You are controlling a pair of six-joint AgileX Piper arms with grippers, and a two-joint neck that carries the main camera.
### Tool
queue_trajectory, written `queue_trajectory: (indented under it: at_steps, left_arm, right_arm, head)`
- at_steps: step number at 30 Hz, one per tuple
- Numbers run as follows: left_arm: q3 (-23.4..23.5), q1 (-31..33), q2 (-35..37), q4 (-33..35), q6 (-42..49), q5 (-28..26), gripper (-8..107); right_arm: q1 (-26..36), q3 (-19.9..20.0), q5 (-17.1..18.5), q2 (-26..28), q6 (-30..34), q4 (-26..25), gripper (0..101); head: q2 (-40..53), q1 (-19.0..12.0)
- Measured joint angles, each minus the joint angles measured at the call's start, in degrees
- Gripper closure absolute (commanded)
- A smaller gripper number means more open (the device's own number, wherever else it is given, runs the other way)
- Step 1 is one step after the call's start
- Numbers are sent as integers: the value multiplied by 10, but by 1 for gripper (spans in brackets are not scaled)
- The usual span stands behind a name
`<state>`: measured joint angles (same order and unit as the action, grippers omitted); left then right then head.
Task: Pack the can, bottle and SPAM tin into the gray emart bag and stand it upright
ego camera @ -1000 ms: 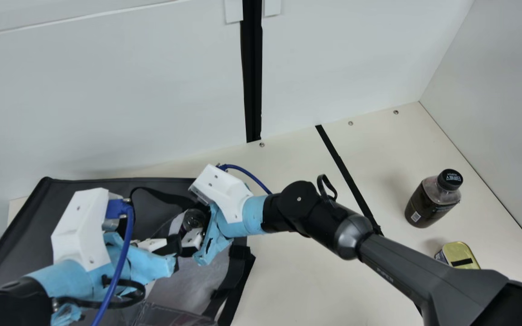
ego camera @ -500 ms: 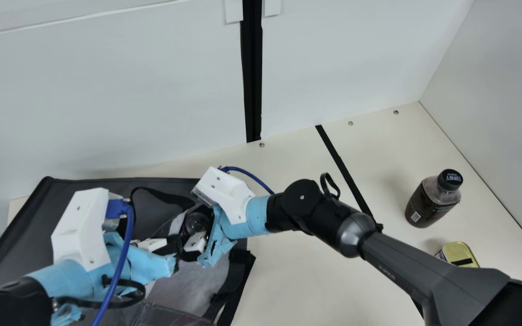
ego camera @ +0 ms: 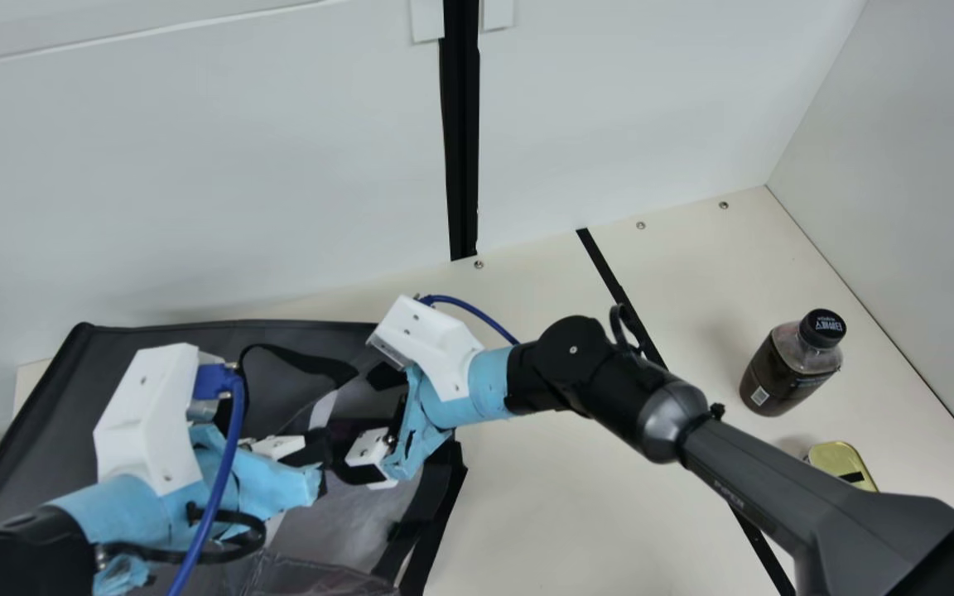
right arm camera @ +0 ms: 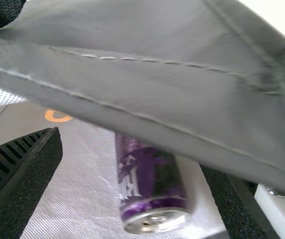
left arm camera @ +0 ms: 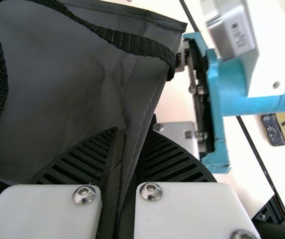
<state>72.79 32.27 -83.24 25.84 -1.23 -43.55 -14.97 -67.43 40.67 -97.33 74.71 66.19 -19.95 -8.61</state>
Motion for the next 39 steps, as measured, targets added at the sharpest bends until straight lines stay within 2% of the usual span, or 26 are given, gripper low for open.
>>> queue_trajectory:
  at_steps: [12,16,39]
  left_arm:
    - [0,0,0,0,0,0,107]
    - [0,0,0,0,0,0,107]
    - [0,0,0,0,0,0,107]
  right_arm:
    - [71,6,54,48,4,-32,6]
    - [93,9,60,65,-1,-42,6]
    - [185,33,44,158,-65,-122,6]
  head:
    - [0,-1]
    - [1,-1]
    - [1,-1]
